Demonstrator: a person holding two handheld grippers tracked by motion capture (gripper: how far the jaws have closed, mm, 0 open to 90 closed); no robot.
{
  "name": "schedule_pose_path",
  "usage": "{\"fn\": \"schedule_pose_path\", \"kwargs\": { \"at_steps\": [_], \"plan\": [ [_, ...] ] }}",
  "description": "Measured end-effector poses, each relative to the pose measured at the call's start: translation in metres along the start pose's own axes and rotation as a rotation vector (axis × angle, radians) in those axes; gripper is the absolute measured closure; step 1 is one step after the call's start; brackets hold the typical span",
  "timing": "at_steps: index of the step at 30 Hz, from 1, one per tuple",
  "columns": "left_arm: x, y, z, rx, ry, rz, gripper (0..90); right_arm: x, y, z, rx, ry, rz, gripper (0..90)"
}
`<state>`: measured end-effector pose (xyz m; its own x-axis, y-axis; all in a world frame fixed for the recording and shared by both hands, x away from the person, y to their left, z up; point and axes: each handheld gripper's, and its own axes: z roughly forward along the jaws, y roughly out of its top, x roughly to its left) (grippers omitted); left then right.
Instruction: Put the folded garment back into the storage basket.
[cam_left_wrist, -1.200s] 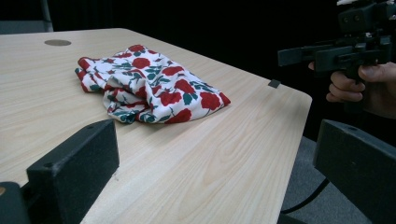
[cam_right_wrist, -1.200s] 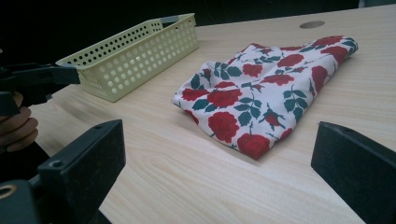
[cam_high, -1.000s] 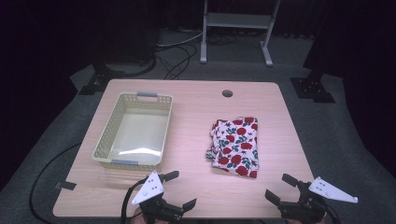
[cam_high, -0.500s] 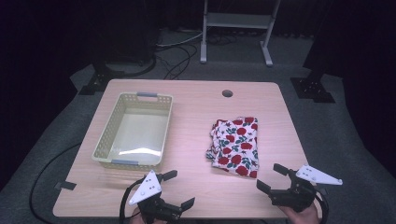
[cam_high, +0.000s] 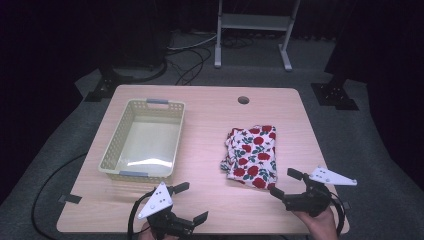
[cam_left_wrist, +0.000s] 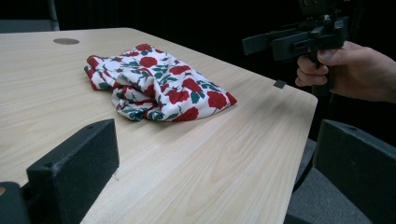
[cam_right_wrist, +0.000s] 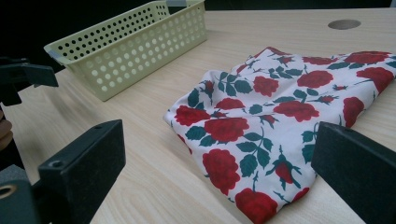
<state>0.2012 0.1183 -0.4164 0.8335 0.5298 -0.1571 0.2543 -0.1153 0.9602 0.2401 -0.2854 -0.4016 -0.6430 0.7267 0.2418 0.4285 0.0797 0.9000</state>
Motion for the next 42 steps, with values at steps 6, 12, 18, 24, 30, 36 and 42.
{"fn": "schedule_pose_path", "kwargs": {
  "at_steps": [6, 12, 18, 24, 30, 36, 42],
  "plan": [
    [0.000, 0.000, 0.000, 0.003, 0.000, 0.002, 0.0, -0.004, 0.006, 0.012, 0.027, 0.009, -0.010, 2.3],
    [0.001, 0.000, 0.000, 0.000, 0.003, -0.001, 0.0, -0.006, 0.014, 0.020, 0.033, 0.012, -0.017, 2.3],
    [0.001, 0.000, 0.000, 0.003, 0.003, 0.001, 0.0, -0.010, 0.020, 0.026, 0.036, 0.008, -0.014, 2.3],
    [0.000, 0.000, 0.000, 0.005, 0.002, 0.007, 0.0, -0.014, 0.028, 0.036, 0.051, 0.006, -0.011, 2.3],
    [0.000, 0.000, 0.000, 0.006, 0.001, 0.009, 0.0, -0.018, 0.037, 0.052, 0.082, -0.005, -0.017, 2.3],
    [0.001, 0.000, 0.000, 0.004, 0.005, 0.006, 0.0, -0.026, 0.038, 0.067, 0.115, -0.011, 0.000, 2.3],
    [0.001, 0.000, 0.000, 0.005, 0.002, 0.005, 0.0, -0.033, 0.043, 0.077, 0.157, -0.029, 0.019, 2.3]
  ]
}}
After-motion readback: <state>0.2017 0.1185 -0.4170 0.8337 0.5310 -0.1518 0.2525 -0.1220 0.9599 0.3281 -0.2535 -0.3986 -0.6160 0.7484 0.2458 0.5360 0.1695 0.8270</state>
